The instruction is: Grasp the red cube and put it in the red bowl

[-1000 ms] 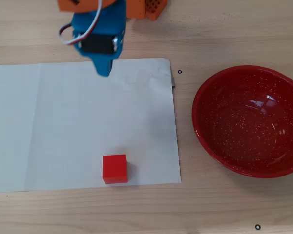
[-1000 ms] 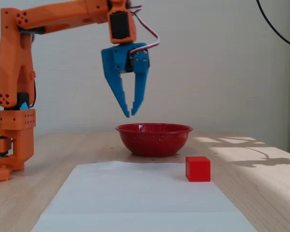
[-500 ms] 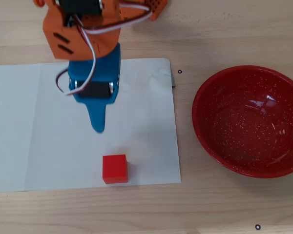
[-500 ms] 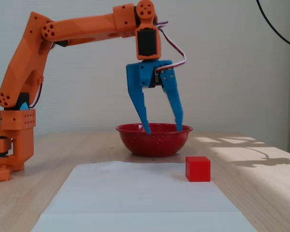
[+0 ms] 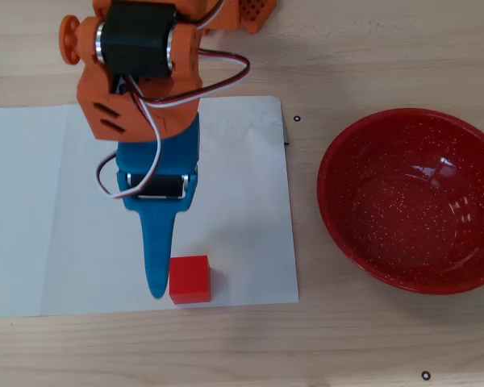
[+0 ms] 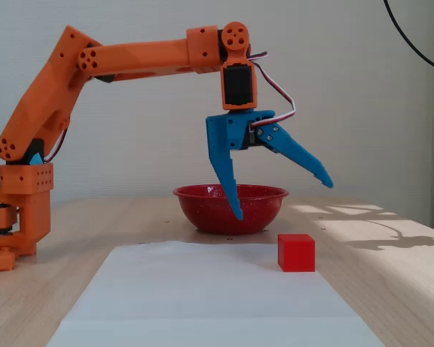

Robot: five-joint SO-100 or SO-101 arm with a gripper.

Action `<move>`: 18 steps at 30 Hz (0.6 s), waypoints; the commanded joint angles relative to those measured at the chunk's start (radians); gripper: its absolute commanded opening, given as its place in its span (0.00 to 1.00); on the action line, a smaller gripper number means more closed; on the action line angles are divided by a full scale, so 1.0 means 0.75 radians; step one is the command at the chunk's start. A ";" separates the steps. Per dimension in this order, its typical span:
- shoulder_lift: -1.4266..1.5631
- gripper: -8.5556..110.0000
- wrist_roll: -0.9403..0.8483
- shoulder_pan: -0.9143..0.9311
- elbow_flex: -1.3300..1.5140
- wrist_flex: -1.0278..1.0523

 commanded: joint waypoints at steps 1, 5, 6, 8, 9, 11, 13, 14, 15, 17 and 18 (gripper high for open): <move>0.057 0.58 -0.006 0.076 -0.160 -0.012; -0.010 0.59 -0.004 0.094 -0.215 -0.020; -0.020 0.59 -0.004 0.098 -0.217 -0.027; -0.045 0.59 -0.006 0.108 -0.233 -0.025; -0.057 0.59 -0.010 0.112 -0.241 -0.025; -0.082 0.59 -0.014 0.123 -0.258 -0.031; -0.102 0.59 -0.020 0.127 -0.268 -0.043; -0.108 0.58 -0.018 0.129 -0.270 -0.049; -0.112 0.58 -0.016 0.127 -0.270 -0.059; -0.119 0.58 -0.006 0.119 -0.274 -0.067; -0.119 0.58 0.000 0.110 -0.276 -0.067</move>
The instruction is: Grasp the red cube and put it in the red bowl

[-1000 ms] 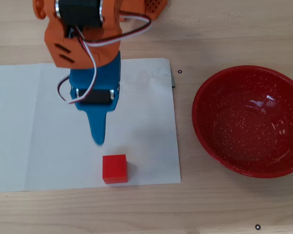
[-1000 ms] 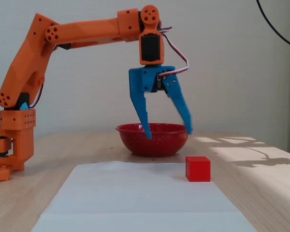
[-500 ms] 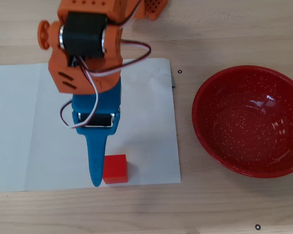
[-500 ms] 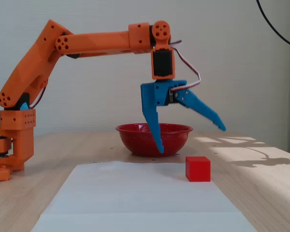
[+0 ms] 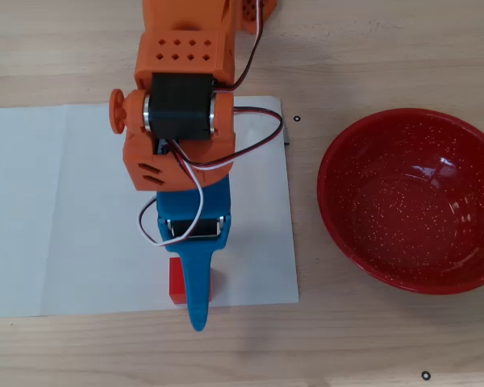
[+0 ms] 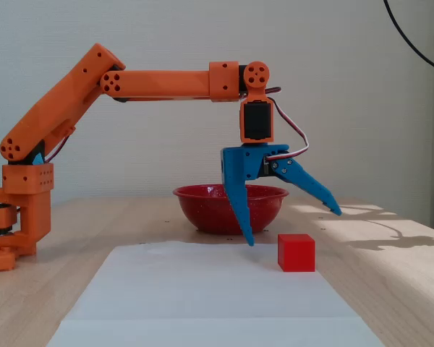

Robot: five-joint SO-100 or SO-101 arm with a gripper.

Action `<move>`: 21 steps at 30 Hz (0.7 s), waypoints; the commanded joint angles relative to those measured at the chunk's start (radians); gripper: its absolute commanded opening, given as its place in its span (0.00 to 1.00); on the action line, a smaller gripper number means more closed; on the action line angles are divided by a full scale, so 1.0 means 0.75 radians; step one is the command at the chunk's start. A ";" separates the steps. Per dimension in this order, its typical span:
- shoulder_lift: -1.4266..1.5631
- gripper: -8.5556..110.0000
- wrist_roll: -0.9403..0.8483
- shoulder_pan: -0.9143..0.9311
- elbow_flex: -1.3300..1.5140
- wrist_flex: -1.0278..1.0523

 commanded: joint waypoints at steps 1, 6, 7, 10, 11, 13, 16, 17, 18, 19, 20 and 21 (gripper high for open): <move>0.117 0.58 0.008 -0.002 -0.141 -0.016; 0.110 0.58 0.037 -0.047 -0.162 -0.020; 0.106 0.58 0.043 -0.053 -0.164 -0.027; 0.092 0.58 0.051 -0.070 -0.174 -0.039; 0.088 0.58 0.051 -0.074 -0.180 -0.039; 0.084 0.58 0.055 -0.078 -0.182 -0.035; 0.072 0.58 0.057 -0.082 -0.182 -0.041; 0.067 0.58 0.057 -0.082 -0.182 -0.041; 0.063 0.58 0.059 -0.080 -0.184 -0.041; 0.057 0.58 0.061 -0.078 -0.188 -0.043; 0.051 0.58 0.061 -0.076 -0.192 -0.049; 0.045 0.58 0.061 -0.074 -0.196 -0.055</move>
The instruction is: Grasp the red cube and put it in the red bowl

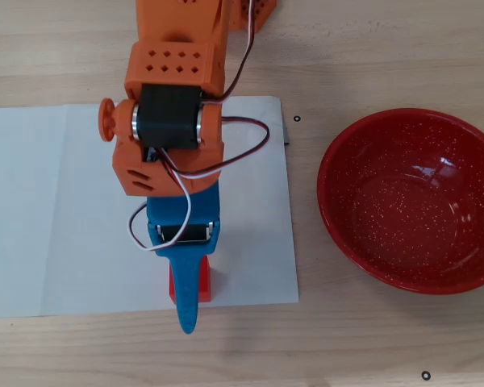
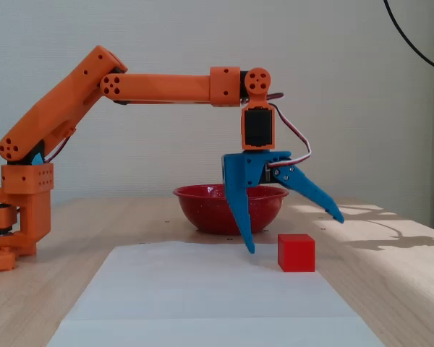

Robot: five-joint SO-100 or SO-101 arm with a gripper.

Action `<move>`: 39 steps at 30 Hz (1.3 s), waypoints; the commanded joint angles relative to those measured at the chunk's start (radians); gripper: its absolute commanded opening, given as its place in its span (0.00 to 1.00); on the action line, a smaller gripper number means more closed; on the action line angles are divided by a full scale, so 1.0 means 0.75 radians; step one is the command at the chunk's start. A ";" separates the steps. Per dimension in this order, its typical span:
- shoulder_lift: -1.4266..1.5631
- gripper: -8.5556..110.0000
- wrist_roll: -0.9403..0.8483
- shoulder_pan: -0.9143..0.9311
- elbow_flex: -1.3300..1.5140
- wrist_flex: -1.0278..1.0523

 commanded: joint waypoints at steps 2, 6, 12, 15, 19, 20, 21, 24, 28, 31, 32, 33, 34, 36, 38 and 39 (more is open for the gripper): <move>0.078 0.57 0.039 -0.033 -0.192 -0.049; 0.063 0.57 0.047 -0.031 -0.196 -0.065; 0.041 0.56 0.049 -0.029 -0.194 -0.076; 0.031 0.55 0.049 -0.027 -0.194 -0.082; 0.018 0.54 0.049 -0.022 -0.190 -0.092; 0.016 0.53 0.049 -0.022 -0.190 -0.092; 0.014 0.53 0.049 -0.020 -0.190 -0.094; 0.012 0.49 0.045 -0.020 -0.190 -0.094; 0.012 0.43 0.051 -0.020 -0.190 -0.082; 0.014 0.34 0.059 -0.022 -0.200 -0.065; 0.014 0.31 0.072 -0.022 -0.200 -0.061; 0.016 0.29 0.072 -0.022 -0.200 -0.057; 0.016 0.28 0.072 -0.025 -0.207 -0.047; 0.020 0.23 0.080 -0.025 -0.217 -0.020; 0.025 0.18 0.084 -0.025 -0.225 0.004; 0.031 0.16 0.086 -0.025 -0.227 0.012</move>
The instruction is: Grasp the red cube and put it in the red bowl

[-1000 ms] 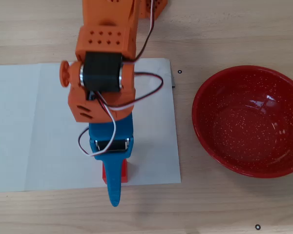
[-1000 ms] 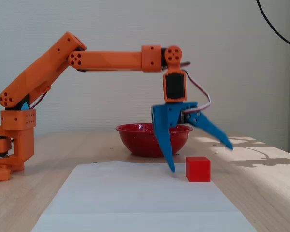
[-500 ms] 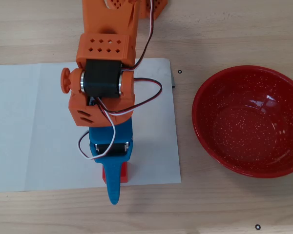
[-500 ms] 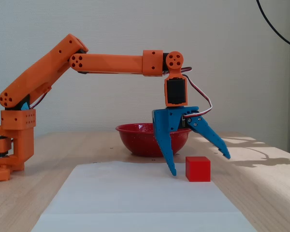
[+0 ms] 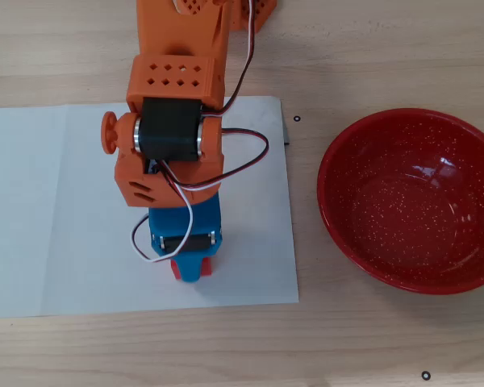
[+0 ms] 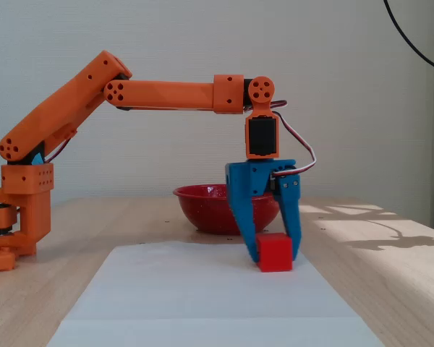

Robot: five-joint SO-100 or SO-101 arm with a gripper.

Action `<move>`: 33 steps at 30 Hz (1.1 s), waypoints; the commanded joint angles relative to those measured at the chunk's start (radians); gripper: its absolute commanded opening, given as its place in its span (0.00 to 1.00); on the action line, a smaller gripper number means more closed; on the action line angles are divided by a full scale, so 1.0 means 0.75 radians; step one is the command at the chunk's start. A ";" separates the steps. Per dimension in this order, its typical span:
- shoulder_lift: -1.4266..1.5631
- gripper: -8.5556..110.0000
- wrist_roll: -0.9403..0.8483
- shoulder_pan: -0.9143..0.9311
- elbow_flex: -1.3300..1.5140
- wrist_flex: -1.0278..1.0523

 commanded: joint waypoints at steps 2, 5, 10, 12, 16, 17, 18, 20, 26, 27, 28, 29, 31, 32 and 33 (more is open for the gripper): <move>0.121 0.10 0.033 -0.025 -0.178 0.027; 0.155 0.08 0.016 -0.027 -0.188 0.057; 0.243 0.08 -0.010 -0.029 -0.215 0.160; 0.295 0.08 -0.035 -0.031 -0.219 0.192; 0.401 0.08 -0.074 -0.027 -0.241 0.264; 0.430 0.08 -0.078 -0.022 -0.245 0.278; 0.458 0.08 -0.088 -0.020 -0.250 0.295; 0.524 0.08 -0.096 -0.010 -0.245 0.317; 0.714 0.08 -0.129 0.057 -0.235 0.399; 0.742 0.08 -0.135 0.076 -0.231 0.409; 0.771 0.08 -0.141 0.094 -0.225 0.419; 0.798 0.08 -0.153 0.115 -0.217 0.425; 0.847 0.08 -0.172 0.162 -0.198 0.436; 0.869 0.08 -0.184 0.188 -0.188 0.440; 0.888 0.08 -0.194 0.215 -0.180 0.442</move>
